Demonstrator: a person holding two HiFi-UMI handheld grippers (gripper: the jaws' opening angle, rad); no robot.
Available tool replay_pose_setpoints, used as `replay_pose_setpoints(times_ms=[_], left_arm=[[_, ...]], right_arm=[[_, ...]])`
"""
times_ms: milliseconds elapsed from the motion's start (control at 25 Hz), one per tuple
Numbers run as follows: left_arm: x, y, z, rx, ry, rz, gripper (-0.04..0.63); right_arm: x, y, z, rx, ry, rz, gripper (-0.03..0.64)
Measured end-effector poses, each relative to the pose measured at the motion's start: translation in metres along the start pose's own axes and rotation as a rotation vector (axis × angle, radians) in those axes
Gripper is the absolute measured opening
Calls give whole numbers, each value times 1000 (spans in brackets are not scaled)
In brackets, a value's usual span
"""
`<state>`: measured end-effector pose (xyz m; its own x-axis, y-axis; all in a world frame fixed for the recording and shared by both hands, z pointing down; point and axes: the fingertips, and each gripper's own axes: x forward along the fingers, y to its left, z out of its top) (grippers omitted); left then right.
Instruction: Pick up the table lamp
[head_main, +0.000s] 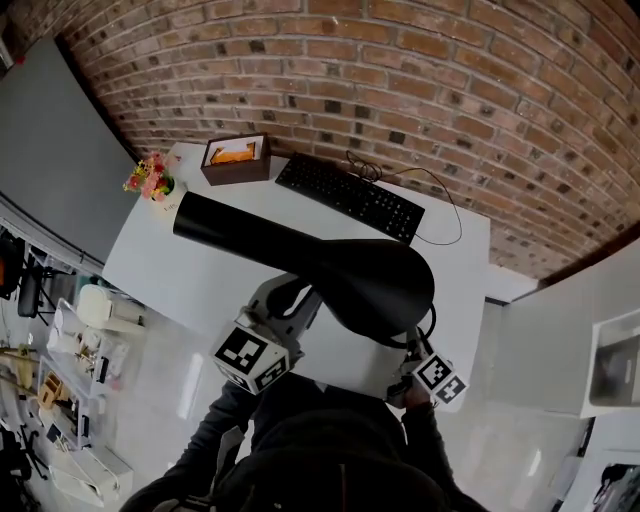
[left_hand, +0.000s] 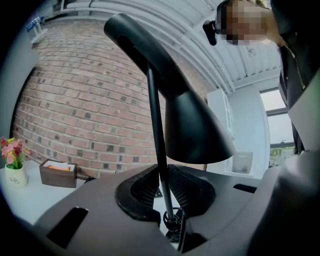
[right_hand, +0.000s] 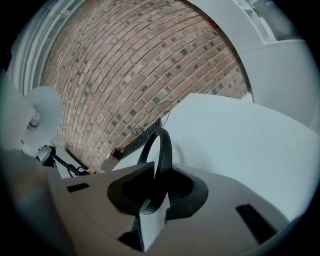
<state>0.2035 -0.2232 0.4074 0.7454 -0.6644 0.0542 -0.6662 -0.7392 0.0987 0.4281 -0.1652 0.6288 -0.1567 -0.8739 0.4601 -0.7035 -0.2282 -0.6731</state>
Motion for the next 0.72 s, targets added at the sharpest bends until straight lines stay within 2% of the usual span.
replay_pose_setpoints(times_ms=[280,400,520,720], left_arm=[[4,16,1,-32,13,10,60],[7,20,0,-44,16,17,61],[7,28,-1,-88,19,22,60],[0,32,-2,-128,5,-10,57]], right_arm=[[1,8,6,48,-28,13,46],[1,11,8,28,-32,15,46],[-1,15,9,-5,-42,24,48],[-5,21,12,-30,-54,15,48]])
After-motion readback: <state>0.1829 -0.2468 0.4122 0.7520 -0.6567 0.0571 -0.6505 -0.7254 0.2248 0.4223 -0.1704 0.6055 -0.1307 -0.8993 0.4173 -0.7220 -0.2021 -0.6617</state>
